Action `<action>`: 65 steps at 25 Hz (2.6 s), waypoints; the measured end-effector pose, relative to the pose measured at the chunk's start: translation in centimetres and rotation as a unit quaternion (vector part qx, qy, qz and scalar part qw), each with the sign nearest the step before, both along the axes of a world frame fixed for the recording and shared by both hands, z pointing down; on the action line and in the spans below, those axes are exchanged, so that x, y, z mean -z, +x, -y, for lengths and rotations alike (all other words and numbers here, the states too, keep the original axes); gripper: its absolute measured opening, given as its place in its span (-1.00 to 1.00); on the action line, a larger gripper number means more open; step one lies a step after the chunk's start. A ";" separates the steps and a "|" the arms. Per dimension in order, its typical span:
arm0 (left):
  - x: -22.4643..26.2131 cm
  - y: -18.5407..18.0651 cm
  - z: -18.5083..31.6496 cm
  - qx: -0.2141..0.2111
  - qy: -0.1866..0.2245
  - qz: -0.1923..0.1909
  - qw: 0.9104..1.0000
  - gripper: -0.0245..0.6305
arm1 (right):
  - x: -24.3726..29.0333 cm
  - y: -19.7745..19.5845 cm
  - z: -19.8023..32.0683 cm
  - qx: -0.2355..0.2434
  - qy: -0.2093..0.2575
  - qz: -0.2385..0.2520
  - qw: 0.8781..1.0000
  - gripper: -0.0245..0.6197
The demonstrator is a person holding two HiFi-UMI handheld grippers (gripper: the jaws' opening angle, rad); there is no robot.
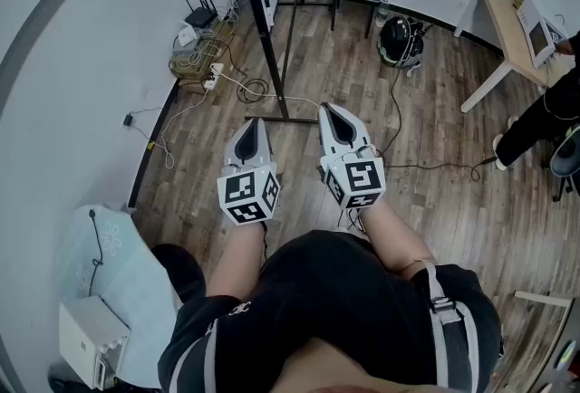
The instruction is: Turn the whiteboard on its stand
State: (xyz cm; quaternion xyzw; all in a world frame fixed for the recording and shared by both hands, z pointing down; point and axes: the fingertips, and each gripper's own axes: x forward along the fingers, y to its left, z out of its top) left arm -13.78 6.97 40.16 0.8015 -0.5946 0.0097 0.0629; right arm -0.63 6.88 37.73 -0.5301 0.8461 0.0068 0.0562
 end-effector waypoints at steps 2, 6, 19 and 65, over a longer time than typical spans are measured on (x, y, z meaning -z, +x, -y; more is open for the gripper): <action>0.3 0.4 -0.2 0.001 0.004 0.000 1.000 -0.90 | 0.1 0.3 -0.3 0.003 0.003 0.002 1.000 -0.91; 0.5 1.3 -1.0 0.005 0.007 0.006 1.000 -0.90 | -0.1 1.3 -0.6 0.006 -0.001 0.016 1.000 -0.91; -1.0 5.0 -1.6 0.019 -0.012 -0.013 1.000 -0.90 | -1.5 4.1 -1.3 0.045 -0.016 0.014 0.999 -0.91; -2.0 -0.3 21.7 0.034 -0.018 -0.030 0.999 -0.90 | -2.2 -2.1 21.9 0.088 -0.028 -0.011 0.996 -0.91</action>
